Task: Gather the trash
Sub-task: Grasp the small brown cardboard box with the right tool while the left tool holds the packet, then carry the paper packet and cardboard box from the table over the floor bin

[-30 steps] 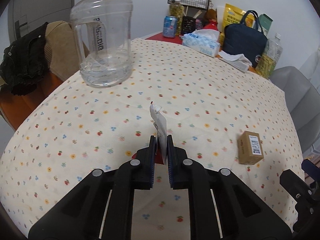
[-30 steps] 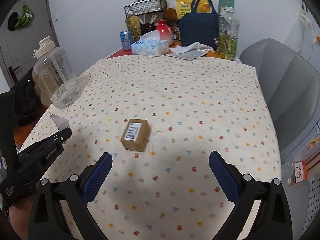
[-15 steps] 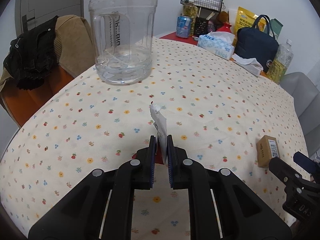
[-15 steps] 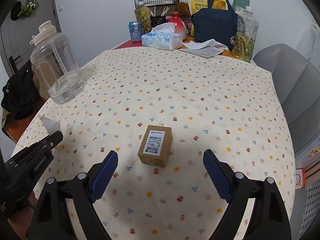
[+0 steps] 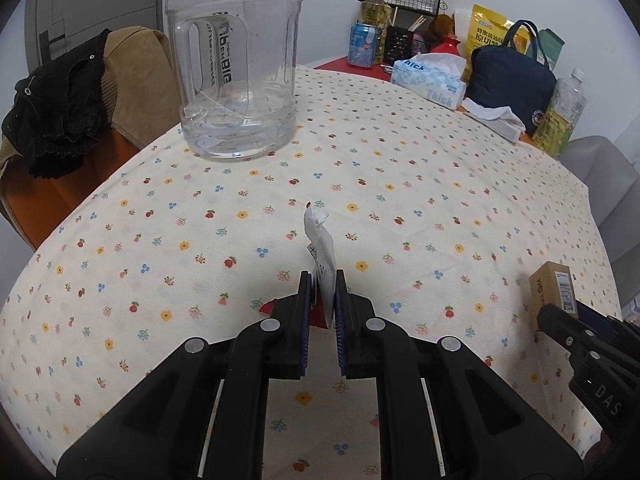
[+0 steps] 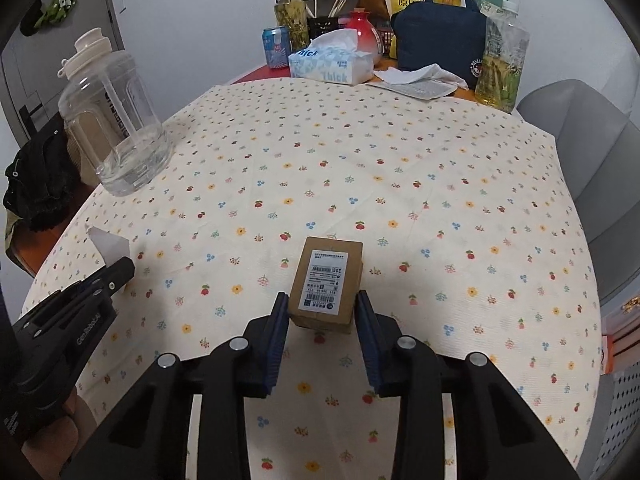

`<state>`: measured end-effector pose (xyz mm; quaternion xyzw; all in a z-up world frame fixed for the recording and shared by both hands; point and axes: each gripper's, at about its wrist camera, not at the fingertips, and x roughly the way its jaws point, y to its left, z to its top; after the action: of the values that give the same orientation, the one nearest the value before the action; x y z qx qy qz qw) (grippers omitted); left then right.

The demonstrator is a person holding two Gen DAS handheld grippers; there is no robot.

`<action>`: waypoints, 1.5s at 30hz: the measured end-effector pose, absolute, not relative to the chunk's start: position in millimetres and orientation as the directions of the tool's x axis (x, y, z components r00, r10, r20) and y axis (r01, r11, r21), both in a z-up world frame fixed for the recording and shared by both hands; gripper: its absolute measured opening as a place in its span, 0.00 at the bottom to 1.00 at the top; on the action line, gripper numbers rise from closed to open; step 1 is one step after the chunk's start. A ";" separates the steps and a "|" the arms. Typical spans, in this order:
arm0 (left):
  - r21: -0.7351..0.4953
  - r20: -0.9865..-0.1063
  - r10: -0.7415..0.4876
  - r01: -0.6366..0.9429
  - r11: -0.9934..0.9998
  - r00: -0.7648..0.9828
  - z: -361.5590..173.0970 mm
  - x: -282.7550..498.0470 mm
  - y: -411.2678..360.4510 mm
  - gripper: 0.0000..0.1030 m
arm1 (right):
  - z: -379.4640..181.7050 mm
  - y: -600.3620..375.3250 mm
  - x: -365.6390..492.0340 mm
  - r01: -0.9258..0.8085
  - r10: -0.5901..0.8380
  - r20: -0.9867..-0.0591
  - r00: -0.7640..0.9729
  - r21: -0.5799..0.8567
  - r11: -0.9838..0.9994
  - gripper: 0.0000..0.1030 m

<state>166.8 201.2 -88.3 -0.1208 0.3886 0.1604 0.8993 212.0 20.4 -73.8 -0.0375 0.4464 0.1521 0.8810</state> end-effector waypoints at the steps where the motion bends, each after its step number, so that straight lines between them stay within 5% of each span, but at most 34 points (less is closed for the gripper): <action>1: -0.097 -0.737 0.191 -0.380 0.920 0.648 -87.4 166.2 199.0 0.11 | -71.9 18.5 210.1 -0.300 0.235 -0.796 0.557 0.070 0.951 0.32; 45: -0.061 -0.661 -0.100 0.079 0.995 0.744 -27.2 113.8 -58.2 0.11 | -14.2 -247.9 55.6 0.107 -0.003 -0.720 0.694 0.099 0.989 0.31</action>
<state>113.8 -58.2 -27.2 -0.0147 0.3544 -0.0478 0.9337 55.6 -247.9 -14.2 0.0665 0.3902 -0.0298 0.9178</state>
